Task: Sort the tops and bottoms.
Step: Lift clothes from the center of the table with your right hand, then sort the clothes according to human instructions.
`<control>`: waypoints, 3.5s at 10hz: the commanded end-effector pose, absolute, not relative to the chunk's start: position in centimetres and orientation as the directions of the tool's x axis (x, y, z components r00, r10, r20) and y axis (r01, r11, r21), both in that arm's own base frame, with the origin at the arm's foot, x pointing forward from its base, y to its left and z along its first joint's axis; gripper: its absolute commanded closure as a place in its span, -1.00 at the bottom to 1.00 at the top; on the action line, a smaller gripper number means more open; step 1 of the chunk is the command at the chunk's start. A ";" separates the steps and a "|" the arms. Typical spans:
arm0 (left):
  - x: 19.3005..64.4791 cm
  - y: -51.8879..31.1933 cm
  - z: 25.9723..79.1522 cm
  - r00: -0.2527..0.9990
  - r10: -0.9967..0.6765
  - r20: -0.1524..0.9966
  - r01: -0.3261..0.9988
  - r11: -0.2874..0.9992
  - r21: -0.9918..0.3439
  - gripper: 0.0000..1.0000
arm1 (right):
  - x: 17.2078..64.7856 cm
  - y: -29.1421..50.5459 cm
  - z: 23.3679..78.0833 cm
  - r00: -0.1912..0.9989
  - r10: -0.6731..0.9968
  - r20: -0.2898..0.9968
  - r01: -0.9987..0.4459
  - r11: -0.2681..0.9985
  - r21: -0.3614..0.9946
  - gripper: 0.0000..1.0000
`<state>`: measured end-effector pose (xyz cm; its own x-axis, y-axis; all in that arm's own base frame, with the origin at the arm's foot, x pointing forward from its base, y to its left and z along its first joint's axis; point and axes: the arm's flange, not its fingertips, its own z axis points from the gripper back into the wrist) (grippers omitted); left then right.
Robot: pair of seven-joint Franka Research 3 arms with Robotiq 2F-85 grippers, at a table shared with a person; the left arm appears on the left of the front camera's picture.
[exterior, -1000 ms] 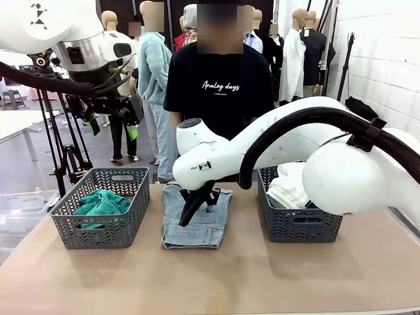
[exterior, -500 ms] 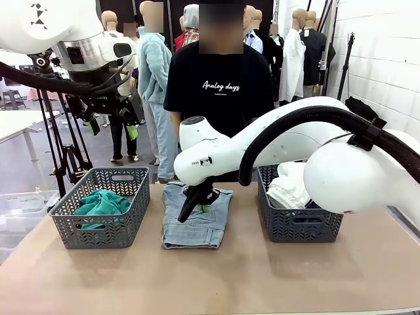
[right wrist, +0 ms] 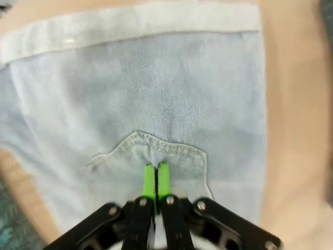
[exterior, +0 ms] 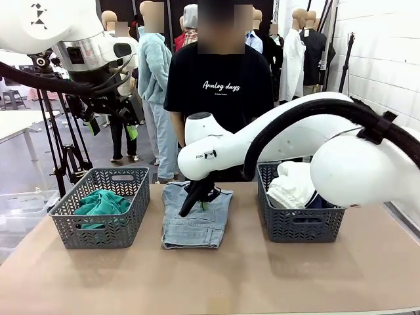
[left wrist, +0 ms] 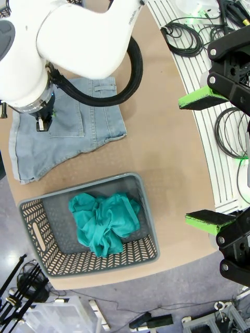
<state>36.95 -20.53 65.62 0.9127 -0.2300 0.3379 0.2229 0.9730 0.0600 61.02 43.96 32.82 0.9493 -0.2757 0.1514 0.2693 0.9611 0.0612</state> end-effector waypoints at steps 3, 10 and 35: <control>37.0 -20.3 65.8 0.915 -0.227 0.334 0.220 0.974 0.059 -1.00 | 54.4 40.2 43.0 0.875 -0.294 0.385 0.287 0.955 0.078 1.00; 37.0 -20.3 65.8 0.915 -0.227 0.334 0.220 0.974 0.059 -1.00 | 54.4 40.8 47.3 0.877 -0.274 0.395 0.260 0.961 0.091 1.00; 37.0 -20.3 65.8 0.915 -0.227 0.334 0.220 0.974 0.059 -1.00 | 49.8 39.7 69.0 0.701 -0.316 0.640 0.230 0.949 0.216 1.00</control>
<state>36.95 -20.52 65.63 0.9127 -0.2297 0.3380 0.2227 0.9730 0.0599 49.81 39.74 68.71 0.7088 -0.3129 0.6322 0.2407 0.9497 0.2001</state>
